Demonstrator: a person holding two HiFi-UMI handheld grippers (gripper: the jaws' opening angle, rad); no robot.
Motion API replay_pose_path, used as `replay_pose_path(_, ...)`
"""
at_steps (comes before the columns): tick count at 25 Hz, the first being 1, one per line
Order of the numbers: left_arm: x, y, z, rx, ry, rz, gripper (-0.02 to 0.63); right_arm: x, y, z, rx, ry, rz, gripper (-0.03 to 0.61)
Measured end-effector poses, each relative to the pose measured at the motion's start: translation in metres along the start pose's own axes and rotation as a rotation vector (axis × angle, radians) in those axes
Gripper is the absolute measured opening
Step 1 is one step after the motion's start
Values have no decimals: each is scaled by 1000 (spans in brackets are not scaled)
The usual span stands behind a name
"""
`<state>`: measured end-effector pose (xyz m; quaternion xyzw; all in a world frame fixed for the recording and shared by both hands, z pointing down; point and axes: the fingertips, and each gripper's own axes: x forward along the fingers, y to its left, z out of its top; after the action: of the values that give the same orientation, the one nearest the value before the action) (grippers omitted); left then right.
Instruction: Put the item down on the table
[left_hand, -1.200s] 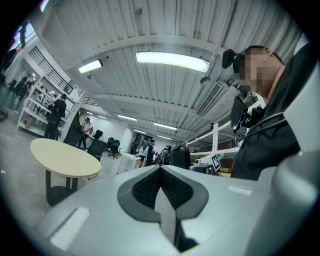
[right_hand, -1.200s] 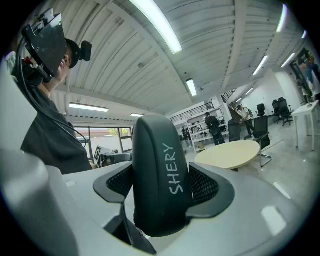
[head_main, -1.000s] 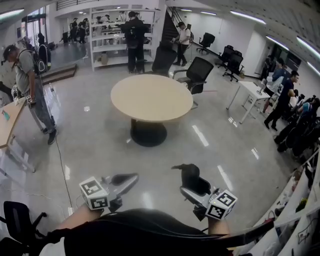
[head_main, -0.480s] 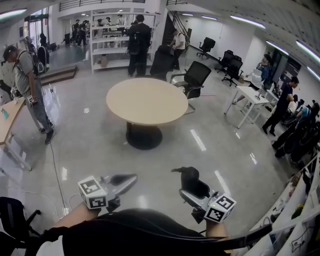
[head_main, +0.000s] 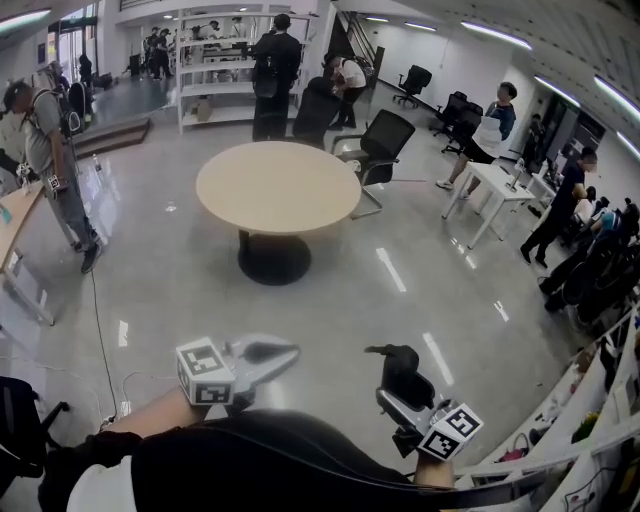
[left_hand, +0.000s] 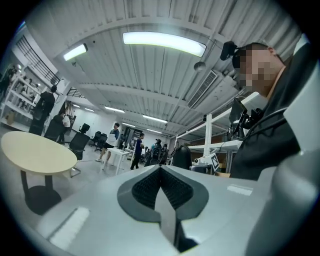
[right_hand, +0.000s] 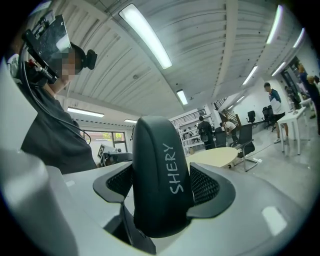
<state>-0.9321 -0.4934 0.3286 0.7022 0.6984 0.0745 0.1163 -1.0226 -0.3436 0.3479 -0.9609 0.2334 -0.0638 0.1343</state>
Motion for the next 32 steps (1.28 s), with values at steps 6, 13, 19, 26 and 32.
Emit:
replay_pose_path(6, 43, -5, -4, -8, 32, -60, -3, -31, -27, -5, 42, -5, -67, 364)
replay_pose_path(13, 89, 38, -10, -41, 46, -153, -3, -20, -71, 1, 46, -4, -150, 364)
replay_pose_path(19, 135, 115, 13, -58, 28, -246, -3, 28, -125, 34, 10, -5, -238, 364)
replay_pose_path(26, 174, 226, 52, -12, 26, -318, -3, 108, -199, 83, -54, -41, -295, 364)
replay_pose_path(32, 216, 297, 62, -33, 41, -322, -3, 145, -264, 101, -37, -45, -317, 364)
